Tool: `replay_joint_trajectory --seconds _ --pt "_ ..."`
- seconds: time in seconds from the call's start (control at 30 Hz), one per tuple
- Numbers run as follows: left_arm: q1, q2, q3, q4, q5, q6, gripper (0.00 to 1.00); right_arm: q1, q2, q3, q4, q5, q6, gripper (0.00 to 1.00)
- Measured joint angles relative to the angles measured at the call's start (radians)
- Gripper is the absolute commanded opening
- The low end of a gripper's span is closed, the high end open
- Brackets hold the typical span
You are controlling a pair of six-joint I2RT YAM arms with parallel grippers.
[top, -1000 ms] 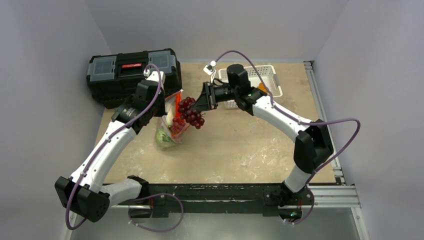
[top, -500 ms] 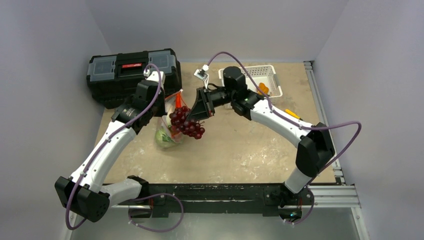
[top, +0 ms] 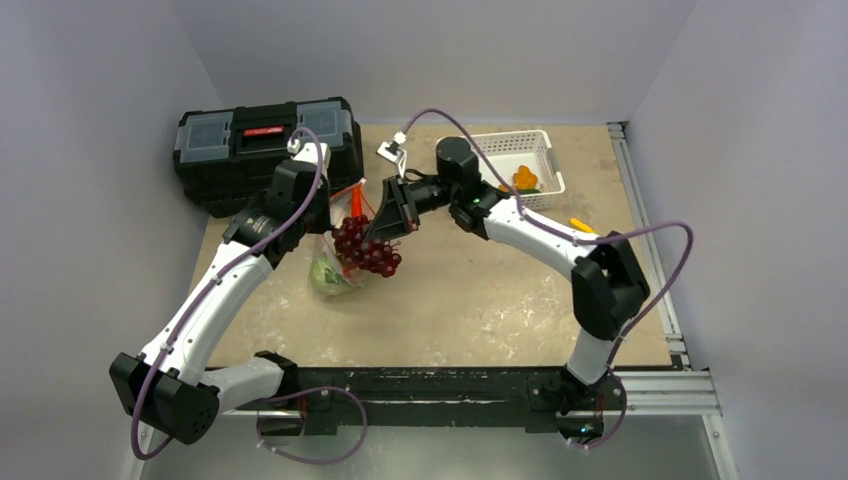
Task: Place the food in the zip-top bag and seal the zipper
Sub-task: Place the fake fruit in the zipper food storage bag.
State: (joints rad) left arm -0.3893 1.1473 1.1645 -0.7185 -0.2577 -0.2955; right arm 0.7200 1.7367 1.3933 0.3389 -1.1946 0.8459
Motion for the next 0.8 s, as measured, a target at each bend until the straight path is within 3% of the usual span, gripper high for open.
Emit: replay_joint_trajectory --seconds 0.2,0.43,0.63,0.8 --pt "0.000 0.000 0.000 -0.002 -0.003 0.000 0.00 0.001 0.191 0.004 -0.040 0.061 0.050 0.00" --pt "-0.004 0.000 0.000 -0.005 -0.003 0.000 0.00 0.002 0.247 0.159 -0.332 0.344 -0.023 0.00" --pt "-0.004 0.000 0.000 -0.004 -0.003 0.000 0.00 0.013 0.233 0.191 -0.341 0.549 0.000 0.00" --pt "-0.007 -0.003 0.000 -0.001 -0.001 0.004 0.00 0.032 0.315 0.348 -0.373 0.547 -0.026 0.00"
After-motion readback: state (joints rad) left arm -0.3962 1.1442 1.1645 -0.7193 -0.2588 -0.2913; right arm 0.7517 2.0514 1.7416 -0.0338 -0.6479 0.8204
